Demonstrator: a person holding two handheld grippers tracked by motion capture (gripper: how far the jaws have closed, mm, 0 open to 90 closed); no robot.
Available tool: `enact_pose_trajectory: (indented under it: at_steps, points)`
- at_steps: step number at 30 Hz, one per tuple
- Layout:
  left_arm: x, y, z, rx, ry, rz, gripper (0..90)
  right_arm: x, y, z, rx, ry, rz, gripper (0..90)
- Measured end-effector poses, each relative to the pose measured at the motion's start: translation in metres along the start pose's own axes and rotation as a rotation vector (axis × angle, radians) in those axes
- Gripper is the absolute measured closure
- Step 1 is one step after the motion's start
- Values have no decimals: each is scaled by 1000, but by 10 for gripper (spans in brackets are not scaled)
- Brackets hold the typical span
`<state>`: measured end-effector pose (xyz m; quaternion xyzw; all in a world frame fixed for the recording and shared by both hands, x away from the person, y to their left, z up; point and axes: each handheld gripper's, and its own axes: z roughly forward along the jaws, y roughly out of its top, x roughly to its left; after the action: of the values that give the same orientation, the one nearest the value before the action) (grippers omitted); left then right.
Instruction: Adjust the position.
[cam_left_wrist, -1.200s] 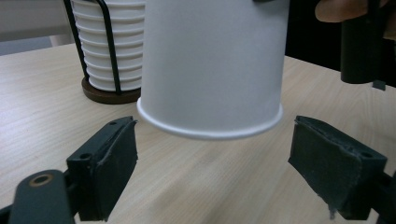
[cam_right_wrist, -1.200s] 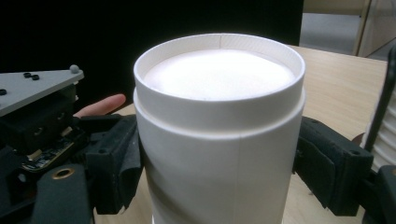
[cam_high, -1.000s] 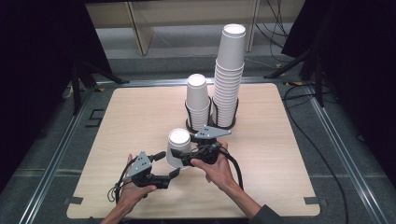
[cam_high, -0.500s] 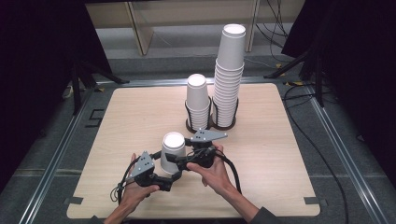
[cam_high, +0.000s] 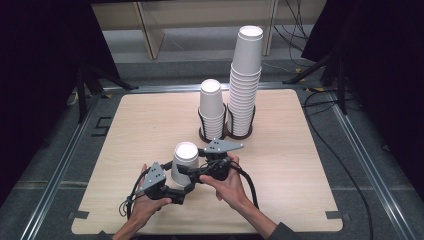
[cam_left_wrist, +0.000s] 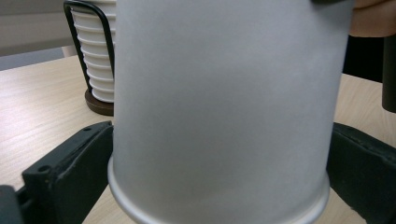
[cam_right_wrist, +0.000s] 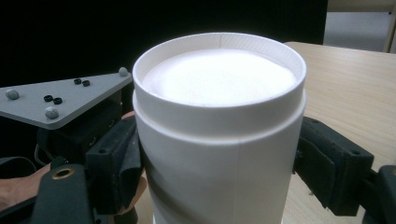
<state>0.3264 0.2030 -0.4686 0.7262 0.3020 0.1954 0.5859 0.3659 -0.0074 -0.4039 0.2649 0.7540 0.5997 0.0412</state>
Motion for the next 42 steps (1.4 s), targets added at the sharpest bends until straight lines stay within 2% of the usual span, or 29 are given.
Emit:
enact_pose_trajectory:
  at_steps: [1,2,4,6,9,10,15,16,20,21,24,25,28,29,30,31,32,34,35,36,37,38,39,42]
  points:
    - [0,0,0,0,4,1,0,3,-1,0,9,5,40,220]
    - [-1,0,-1,12,23,3,0,3,-1,0,5,4,29,220]
    - [0,0,-1,18,23,0,0,4,-2,2,-2,2,0,220]
    - [0,0,-1,19,28,3,0,7,-2,2,4,16,26,220]
    - [-1,0,-1,16,29,4,0,8,-2,2,7,9,16,220]
    - [0,0,0,-3,20,1,0,7,-2,2,-6,5,4,220]
    - [0,0,-1,3,18,0,0,9,-2,3,-3,17,17,220]
    - [-1,1,-3,20,34,7,0,10,-2,2,2,21,24,220]
    - [-1,3,-3,29,35,4,25,8,-2,3,-13,20,15,207]
    - [-1,3,-4,32,38,24,33,7,-1,3,-2,24,6,203]
    - [-1,4,-4,37,43,41,50,7,1,0,12,33,6,197]
    - [0,6,-5,32,32,91,54,6,4,-2,42,51,19,196]
    - [1,7,-4,23,19,103,60,4,7,-6,38,63,21,176]
    - [1,7,-4,29,18,117,65,0,10,-9,56,92,10,164]
    - [0,7,-4,35,20,134,65,0,10,-9,56,92,10,164]
    - [-1,8,-5,45,19,155,68,-2,13,-13,76,98,-12,161]
    - [-2,8,-5,55,18,176,69,-3,15,-15,99,116,-1,160]
    - [-4,9,-7,82,12,203,71,-3,17,-18,117,124,15,161]
    - [-5,9,-6,77,10,196,72,-7,19,-20,135,121,-35,159]
    - [-5,9,-6,77,5,202,73,-7,20,-22,141,119,-35,159]
    - [-5,9,-6,98,7,214,74,-8,21,-24,141,128,-39,160]
    - [-5,9,-7,120,4,227,74,-8,22,-26,167,137,-18,160]
    - [-5,8,-6,129,6,243,75,-8,23,-29,179,133,-47,159]
    - [-6,8,-5,158,-9,249,75,-9,24,-30,201,146,-66,160]
